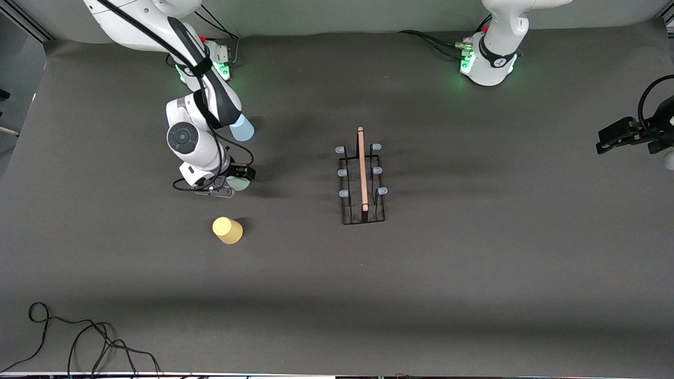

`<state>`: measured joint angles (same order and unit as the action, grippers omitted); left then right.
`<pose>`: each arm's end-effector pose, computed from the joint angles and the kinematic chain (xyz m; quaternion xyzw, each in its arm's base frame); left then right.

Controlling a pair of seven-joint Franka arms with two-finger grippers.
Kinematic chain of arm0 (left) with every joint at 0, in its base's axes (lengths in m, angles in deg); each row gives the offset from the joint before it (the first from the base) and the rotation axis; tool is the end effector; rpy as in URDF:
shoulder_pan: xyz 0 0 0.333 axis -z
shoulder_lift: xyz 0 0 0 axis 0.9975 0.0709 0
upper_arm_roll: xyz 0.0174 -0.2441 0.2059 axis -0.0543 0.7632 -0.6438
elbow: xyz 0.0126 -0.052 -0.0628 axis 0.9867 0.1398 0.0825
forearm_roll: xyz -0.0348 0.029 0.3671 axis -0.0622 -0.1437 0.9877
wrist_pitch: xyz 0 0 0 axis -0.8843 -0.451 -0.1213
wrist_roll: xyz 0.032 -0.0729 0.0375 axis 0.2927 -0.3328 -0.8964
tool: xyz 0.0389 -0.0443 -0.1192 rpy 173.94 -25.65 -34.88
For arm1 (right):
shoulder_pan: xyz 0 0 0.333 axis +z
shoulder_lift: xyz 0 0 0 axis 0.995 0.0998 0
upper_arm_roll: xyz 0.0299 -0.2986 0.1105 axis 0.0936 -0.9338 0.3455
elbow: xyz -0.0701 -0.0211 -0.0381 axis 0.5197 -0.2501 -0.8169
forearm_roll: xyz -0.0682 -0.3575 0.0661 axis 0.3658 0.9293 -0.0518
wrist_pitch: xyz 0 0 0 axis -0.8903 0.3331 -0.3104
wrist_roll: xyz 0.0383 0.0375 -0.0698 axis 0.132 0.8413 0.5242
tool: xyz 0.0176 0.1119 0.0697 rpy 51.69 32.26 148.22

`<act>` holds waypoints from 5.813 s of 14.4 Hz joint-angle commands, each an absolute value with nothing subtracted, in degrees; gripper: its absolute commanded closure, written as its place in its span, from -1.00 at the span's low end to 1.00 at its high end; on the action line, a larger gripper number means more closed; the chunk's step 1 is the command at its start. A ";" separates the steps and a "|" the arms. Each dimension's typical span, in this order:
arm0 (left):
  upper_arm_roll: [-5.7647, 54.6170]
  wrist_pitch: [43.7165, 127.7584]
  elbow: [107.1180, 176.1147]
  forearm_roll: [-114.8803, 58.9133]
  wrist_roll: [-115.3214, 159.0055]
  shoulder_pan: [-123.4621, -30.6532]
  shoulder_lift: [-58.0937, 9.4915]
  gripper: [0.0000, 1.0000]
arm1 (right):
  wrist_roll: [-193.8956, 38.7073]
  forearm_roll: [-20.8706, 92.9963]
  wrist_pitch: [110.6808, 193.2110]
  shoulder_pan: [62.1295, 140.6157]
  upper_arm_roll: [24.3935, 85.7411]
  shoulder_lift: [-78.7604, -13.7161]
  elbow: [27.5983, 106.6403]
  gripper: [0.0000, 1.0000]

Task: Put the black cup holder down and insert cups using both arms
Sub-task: 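Reach the right gripper to the pale green cup and grasp it, then carry the green cup to the rack and set it onto a peg, then open the right gripper and move it to the yellow cup, then close the right gripper around the yellow cup and lift it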

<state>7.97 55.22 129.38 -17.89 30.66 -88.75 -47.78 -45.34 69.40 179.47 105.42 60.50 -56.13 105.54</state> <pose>0.5348 0.0126 0.5980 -0.9995 0.0113 0.0270 0.0082 0.4403 0.1707 0.2057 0.9943 -0.0792 -0.0703 0.0128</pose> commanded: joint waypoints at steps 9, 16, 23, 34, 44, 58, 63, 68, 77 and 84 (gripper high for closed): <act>7.59 56.99 131.46 -17.32 33.65 -87.87 -49.75 -0.99 | -44.00 63.17 163.97 108.34 60.25 -64.42 97.15 1.00; 7.68 56.38 131.46 -17.23 32.86 -87.60 -49.75 -0.99 | -21.71 61.13 157.26 119.84 60.34 -62.85 83.25 1.00; 7.68 55.77 131.29 -17.23 33.65 -87.78 -49.92 -0.99 | -2.62 63.14 158.14 130.32 60.16 -54.69 72.44 1.00; 7.33 55.85 131.11 -17.85 33.74 -87.95 -49.92 -0.99 | 3.81 69.04 162.80 135.34 59.90 -44.04 67.59 -0.73; 7.42 55.76 131.29 -17.15 33.74 -87.87 -50.27 -0.99 | -12.84 68.43 148.48 132.97 51.84 -49.65 62.67 -0.99; 7.51 55.76 131.46 -17.15 33.65 -87.69 -50.36 -0.99 | -46.01 65.63 150.92 118.38 43.55 -47.12 63.90 -1.00; 7.51 55.85 131.73 -17.15 33.65 -87.60 -50.27 -0.99 | -50.05 65.18 157.07 116.19 43.55 -41.85 63.90 -1.00; 7.51 55.76 131.90 -17.15 33.65 -87.86 -50.36 -0.99 | -55.68 65.17 167.08 113.63 43.64 -39.03 69.68 -1.00; 7.51 56.20 131.99 -17.15 33.22 -87.34 -50.19 -0.99 | -55.95 61.75 173.26 115.04 44.43 -36.21 74.88 -0.91; 7.59 56.99 131.90 -17.23 33.21 -87.43 -49.92 -0.98 | -56.48 61.57 161.95 115.12 44.34 -43.94 72.35 1.00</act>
